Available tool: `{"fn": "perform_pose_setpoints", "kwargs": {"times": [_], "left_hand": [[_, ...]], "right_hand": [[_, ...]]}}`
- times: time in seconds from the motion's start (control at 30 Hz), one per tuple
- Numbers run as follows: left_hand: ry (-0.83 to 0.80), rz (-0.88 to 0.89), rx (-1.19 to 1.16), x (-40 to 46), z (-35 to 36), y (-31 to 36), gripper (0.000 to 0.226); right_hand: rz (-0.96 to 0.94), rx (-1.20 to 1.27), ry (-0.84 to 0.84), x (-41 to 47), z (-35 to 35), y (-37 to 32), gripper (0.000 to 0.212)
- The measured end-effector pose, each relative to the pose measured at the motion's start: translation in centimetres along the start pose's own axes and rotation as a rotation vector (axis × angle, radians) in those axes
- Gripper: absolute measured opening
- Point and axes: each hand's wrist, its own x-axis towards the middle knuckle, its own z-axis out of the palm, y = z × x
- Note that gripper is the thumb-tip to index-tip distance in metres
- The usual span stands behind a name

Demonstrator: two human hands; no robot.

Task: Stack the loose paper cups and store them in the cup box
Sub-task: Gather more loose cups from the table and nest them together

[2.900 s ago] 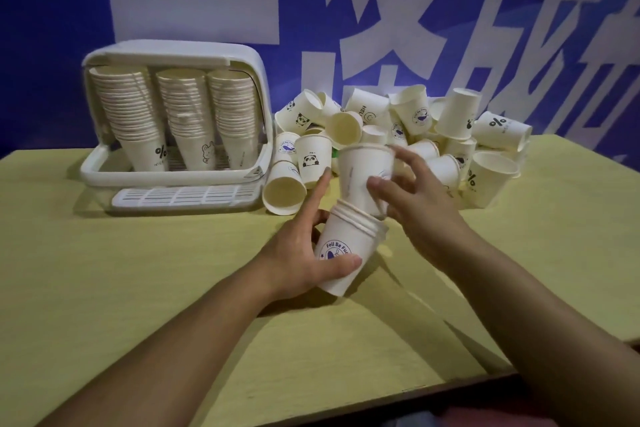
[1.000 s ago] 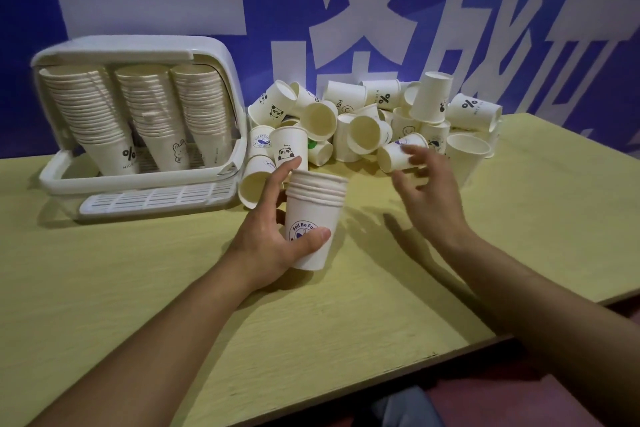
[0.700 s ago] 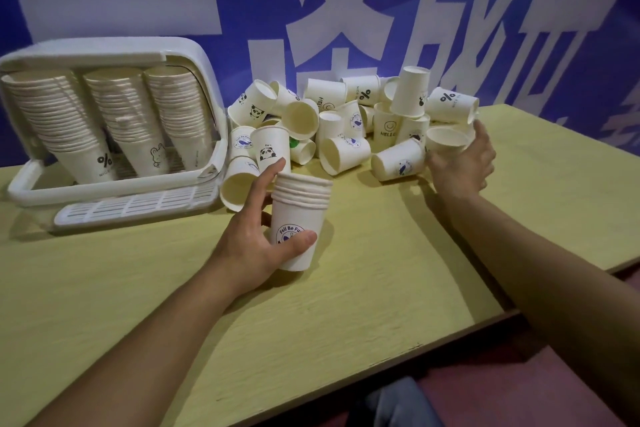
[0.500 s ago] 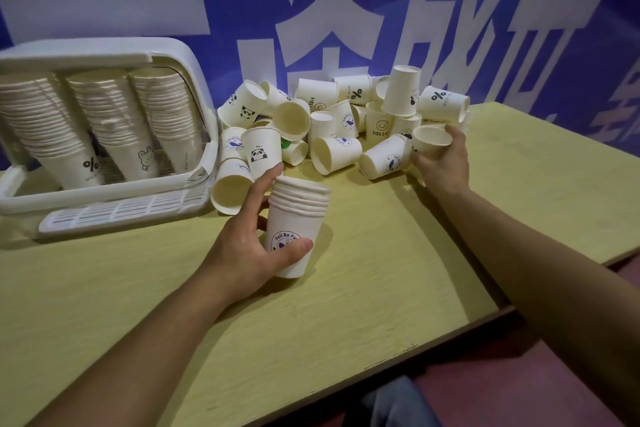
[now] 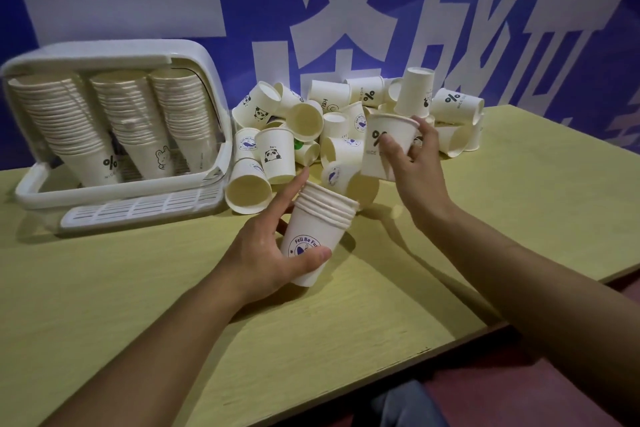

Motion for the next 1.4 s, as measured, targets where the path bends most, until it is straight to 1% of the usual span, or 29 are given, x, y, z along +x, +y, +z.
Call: {"fn": "perform_pose_setpoints", "kwargs": {"times": [0.1,0.2,0.27,0.37,0.43,0.57,0.63,0.67,0.7,0.73,0.8,0.9,0.93,1.0,1.1,1.17,1.27,1.33,1.4], "left_hand": [[-0.052,0.008,-0.021,-0.1,0.0,-0.1,0.1],[-0.045,0.018,-0.016,0.0,0.1,-0.1,0.105],[0.008,0.016,-0.015,0.1,0.2,-0.2,0.115],[0.131,0.034,-0.033,0.4,-0.3,-0.6,0.124],[0.208,0.048,-0.037,0.4,-1.0,-0.8,0.121],[0.258,0.059,-0.01,0.6,-2.2,-1.4,0.109],[0.316,0.059,-0.008,0.7,-2.7,-1.6,0.101],[0.359,0.056,-0.011,0.8,-3.0,-1.8,0.099],[0.412,0.046,-0.024,0.9,-3.3,-2.0,0.098],[0.466,0.032,-0.041,1.0,-3.7,-2.2,0.099],[0.559,0.005,-0.064,1.2,-4.5,-2.7,0.1],[0.625,-0.02,-0.067,1.3,-5.4,-3.3,0.097],[0.625,-0.029,-0.062,1.4,-5.4,-3.5,0.097],[0.622,-0.037,-0.035,1.5,-5.4,-3.6,0.098],[0.614,-0.029,-0.011,1.5,-5.2,-3.2,0.1],[0.605,-0.037,-0.006,1.5,-5.0,-3.0,0.101],[0.598,-0.038,-0.01,1.4,-4.8,-2.9,0.101],[0.573,-0.029,-0.025,1.3,-4.7,-3.0,0.101],[0.51,-0.009,-0.042,1.1,-4.7,-3.0,0.101]], "right_hand": [[-0.005,0.098,-0.092,-2.0,1.7,-1.7,0.063],[-0.012,0.15,-0.178,-3.8,2.9,-2.9,0.063],[0.005,0.142,-0.264,-4.8,3.7,-3.2,0.056],[-0.027,0.034,-0.382,-5.7,4.6,-3.1,0.048],[-0.035,-0.006,-0.416,-5.8,4.9,-3.1,0.038],[-0.039,-0.03,-0.409,-4.5,5.8,-3.1,0.041],[-0.126,-0.111,-0.4,-3.1,6.7,-2.4,0.034],[-0.178,-0.195,-0.389,-2.3,7.1,-1.7,0.029],[-0.231,-0.293,-0.386,-1.7,7.5,-0.9,0.029],[-0.281,-0.391,-0.405,-1.2,7.7,-0.1,0.036],[-0.349,-0.557,-0.498,-0.7,7.7,1.4,0.054],[-0.373,-0.763,-0.644,-0.1,7.1,2.6,0.071],[-0.382,-0.802,-0.65,0.1,6.9,2.7,0.075],[-0.43,-0.873,-0.608,0.6,6.7,2.7,0.08],[-0.489,-0.956,-0.554,1.2,6.3,2.9,0.079],[-0.519,-0.964,-0.529,1.3,6.3,3.1,0.074],[-0.495,-0.909,-0.517,1.2,6.4,2.9,0.07],[-0.444,-0.769,-0.482,1.2,6.1,2.6,0.069],[-0.353,-0.515,-0.423,0.9,5.6,2.0,0.075]]}}
